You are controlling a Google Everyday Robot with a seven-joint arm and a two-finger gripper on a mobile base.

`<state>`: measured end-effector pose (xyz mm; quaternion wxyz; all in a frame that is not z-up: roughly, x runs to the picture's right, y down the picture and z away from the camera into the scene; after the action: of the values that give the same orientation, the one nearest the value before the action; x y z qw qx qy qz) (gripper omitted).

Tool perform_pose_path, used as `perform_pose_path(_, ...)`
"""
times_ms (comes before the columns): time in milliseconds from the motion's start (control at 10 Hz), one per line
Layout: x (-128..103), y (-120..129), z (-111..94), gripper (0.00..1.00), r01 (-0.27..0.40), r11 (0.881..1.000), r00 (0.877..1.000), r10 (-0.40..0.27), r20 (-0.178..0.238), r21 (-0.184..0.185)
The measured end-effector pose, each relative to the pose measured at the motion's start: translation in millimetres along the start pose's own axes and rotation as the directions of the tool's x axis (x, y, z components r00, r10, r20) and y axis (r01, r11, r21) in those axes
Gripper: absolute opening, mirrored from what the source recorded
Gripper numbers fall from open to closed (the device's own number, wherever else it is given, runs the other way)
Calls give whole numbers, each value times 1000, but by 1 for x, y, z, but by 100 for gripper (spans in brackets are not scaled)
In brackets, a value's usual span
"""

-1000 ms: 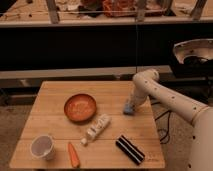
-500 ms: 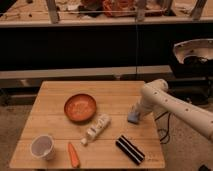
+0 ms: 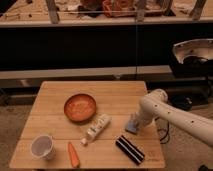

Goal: Wipe the white sponge on the table

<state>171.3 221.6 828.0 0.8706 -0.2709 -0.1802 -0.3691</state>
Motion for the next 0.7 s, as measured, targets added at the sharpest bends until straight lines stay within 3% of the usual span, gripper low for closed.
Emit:
perform_pose_path(300, -19, -42, -14, 3, 62, 998, 998, -62, -14, 16)
perform_pose_path(500, -6, -68, -15, 3, 93, 996, 995, -93, -20, 6)
perform_pose_path(700, 23, -87, -12, 3, 88, 996, 996, -88, -16, 3)
